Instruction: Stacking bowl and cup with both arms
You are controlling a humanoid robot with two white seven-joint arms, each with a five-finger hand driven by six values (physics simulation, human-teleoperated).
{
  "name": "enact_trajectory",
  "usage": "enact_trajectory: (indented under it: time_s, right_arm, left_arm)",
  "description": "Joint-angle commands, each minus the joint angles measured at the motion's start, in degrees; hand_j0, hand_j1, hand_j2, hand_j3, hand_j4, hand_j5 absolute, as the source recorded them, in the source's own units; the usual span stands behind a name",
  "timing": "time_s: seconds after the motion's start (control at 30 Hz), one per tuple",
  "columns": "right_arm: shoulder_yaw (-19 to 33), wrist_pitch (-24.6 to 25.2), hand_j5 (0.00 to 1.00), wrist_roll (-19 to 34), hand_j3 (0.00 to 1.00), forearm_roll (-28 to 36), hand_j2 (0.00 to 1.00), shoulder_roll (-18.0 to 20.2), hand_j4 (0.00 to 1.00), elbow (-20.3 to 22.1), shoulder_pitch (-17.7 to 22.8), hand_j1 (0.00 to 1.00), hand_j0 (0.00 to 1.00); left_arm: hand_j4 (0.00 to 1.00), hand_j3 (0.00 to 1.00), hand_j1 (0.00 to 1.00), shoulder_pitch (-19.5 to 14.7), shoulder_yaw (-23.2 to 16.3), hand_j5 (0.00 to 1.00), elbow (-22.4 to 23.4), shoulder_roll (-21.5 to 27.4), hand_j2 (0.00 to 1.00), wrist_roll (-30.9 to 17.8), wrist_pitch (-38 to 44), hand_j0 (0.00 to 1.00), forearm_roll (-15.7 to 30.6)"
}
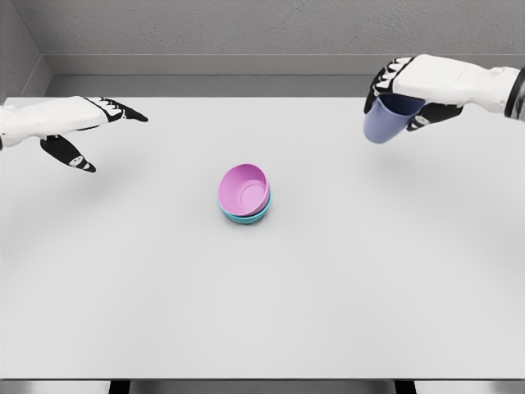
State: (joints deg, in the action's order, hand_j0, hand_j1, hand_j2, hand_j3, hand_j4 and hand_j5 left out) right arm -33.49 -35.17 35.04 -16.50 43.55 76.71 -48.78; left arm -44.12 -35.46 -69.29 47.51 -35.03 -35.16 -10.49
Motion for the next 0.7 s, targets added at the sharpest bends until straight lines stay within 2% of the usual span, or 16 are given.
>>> enact_trajectory:
  time_s: [0.0,0.4,0.67]
  right_arm:
    - [-1.32,0.17,0.59,-0.04,0.59,0.33,0.59,-1.53,0.59,0.28,0.00,0.59,0.59]
    - [-4.39,0.17,0.59,-0.04,0.59,0.33,0.59,-6.46,0.59,1.07,-3.51,0.59,0.59]
    - [-8.79,0.17,0.60,-0.04,0.60,0.24,0.60,-10.41,0.60,1.16,-6.33,0.60,0.60]
  left_arm:
    - [1.00,1.00,1.00,0.00,0.04,1.00,-0.06,-0.05,1.00,0.03,0.16,1.00,0.29]
    - [1.00,1.00,1.00,0.09,0.04,1.00,-0.06,0.03,1.00,0.03,0.16,1.00,0.38]
    - [1.00,1.00,1.00,0.09,0.04,1.00,-0.06,-0.05,1.00,0.03,0.16,1.00,0.29]
